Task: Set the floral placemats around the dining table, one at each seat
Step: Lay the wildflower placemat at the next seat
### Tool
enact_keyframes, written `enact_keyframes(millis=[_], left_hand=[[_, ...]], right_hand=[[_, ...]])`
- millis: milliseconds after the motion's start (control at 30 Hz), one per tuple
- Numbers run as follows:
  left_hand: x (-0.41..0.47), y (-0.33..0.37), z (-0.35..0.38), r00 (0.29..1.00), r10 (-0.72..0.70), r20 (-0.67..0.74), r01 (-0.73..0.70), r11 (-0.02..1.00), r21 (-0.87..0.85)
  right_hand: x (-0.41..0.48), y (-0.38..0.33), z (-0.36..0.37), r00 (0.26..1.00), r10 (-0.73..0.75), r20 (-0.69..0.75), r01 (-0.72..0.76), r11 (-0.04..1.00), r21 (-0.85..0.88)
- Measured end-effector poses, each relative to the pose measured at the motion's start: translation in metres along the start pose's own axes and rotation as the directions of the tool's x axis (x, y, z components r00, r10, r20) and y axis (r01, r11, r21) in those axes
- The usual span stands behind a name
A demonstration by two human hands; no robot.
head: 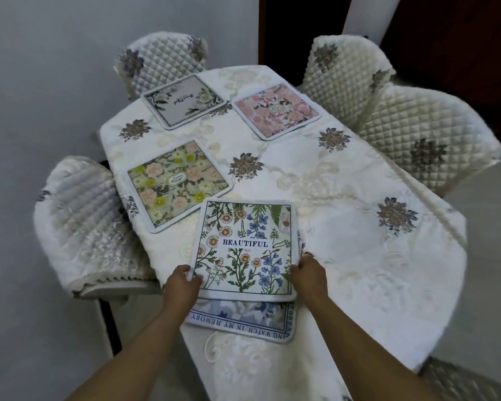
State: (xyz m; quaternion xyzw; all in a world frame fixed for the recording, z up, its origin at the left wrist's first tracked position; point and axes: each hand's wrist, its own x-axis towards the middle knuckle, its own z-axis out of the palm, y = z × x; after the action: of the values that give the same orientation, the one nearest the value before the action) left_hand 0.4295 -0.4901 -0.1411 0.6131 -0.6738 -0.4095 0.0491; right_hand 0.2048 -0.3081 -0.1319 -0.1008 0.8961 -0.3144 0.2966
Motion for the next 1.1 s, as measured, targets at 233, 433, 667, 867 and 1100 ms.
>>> enact_keyframes(millis=[233, 433, 667, 867, 1100], left_hand=[[0.007, 0.002, -0.015, 0.994, 0.104, -0.013, -0.105, 0.990, -0.092], [0.002, 0.014, -0.041, 0.967, 0.256, -0.007, -0.256, 0.962, -0.093], [-0.060, 0.064, -0.031, 0.944, 0.275, 0.184, -0.226, 0.942, -0.249], [-0.150, 0.085, 0.037, 0.849, 0.357, 0.390, -0.261, 0.924, -0.279], [-0.251, 0.098, 0.149, 0.867, 0.332, 0.372, -0.226, 0.927, -0.301]], right_hand=[[-0.024, -0.013, 0.009, 0.995, -0.024, 0.102, 0.034, 0.994, -0.101], [-0.047, -0.020, -0.006, 0.987, -0.158, -0.010, 0.156, 0.983, -0.092], [-0.050, 0.003, -0.100, 0.937, -0.268, -0.226, 0.210, 0.945, -0.250], [-0.041, 0.063, -0.196, 0.910, -0.286, -0.300, 0.171, 0.919, -0.356], [-0.014, 0.161, -0.286, 0.912, -0.363, -0.192, 0.258, 0.870, -0.421]])
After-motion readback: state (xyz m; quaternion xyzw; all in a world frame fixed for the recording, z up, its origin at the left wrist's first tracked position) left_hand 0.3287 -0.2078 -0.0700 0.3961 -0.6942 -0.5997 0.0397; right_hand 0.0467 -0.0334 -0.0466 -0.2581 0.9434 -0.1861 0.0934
